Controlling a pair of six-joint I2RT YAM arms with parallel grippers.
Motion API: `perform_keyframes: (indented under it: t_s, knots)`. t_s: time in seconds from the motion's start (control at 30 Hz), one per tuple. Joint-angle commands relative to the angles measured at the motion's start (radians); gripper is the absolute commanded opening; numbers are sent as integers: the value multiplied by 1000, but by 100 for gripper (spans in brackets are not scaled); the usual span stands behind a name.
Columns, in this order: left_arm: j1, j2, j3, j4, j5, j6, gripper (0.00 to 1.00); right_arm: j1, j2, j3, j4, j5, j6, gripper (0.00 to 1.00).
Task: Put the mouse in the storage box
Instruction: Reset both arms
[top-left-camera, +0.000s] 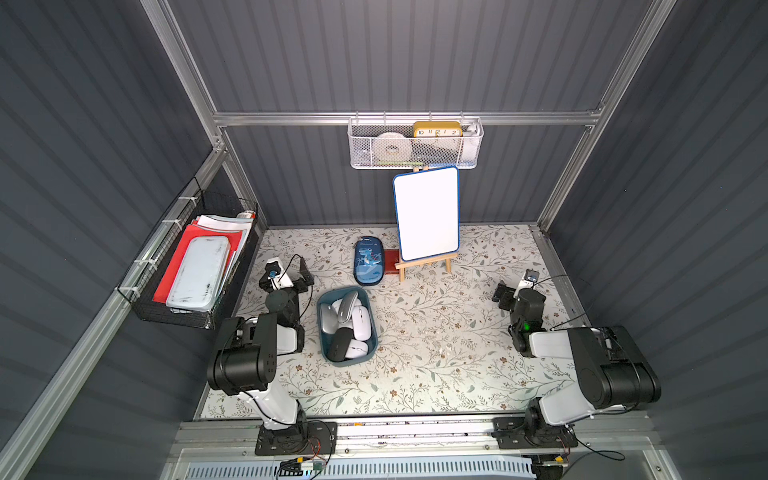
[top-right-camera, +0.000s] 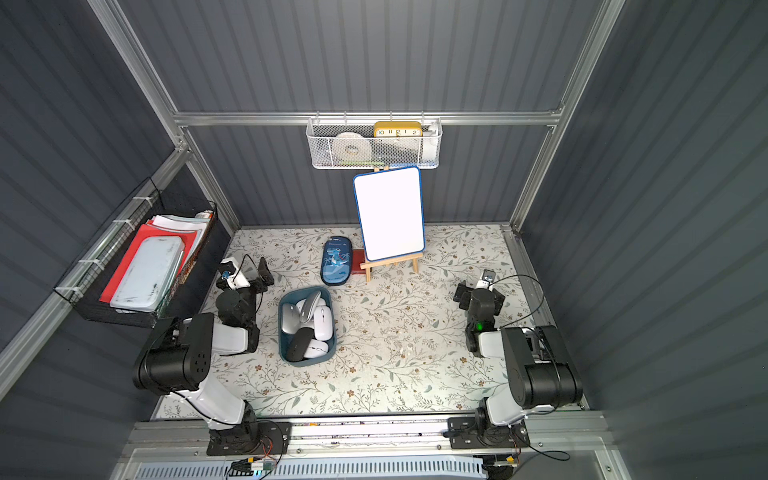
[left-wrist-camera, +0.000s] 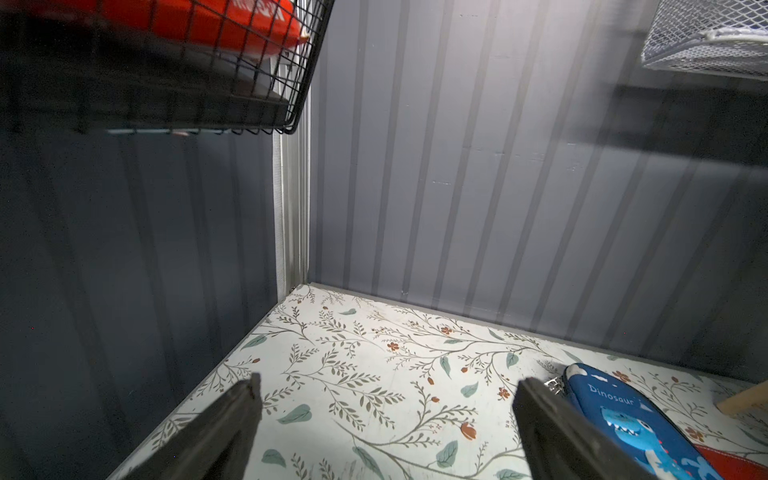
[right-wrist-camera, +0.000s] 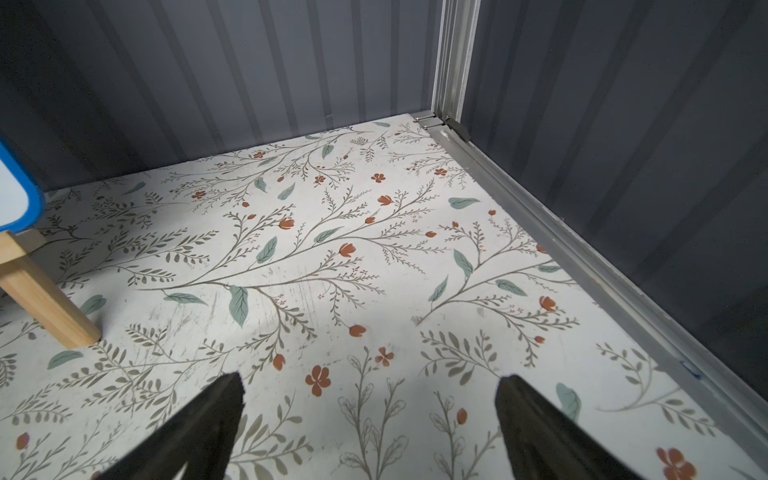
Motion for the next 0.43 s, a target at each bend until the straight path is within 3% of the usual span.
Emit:
perform_keyframes:
  t_s: [0.0,0.4]
  knots:
    - [2,2,12,12,-11,-13,99,-2,8,-4,19,-4,-7,99]
    - [2,2,13,9,-11,-13,99,-2,9,-12,32,-9,-5,99]
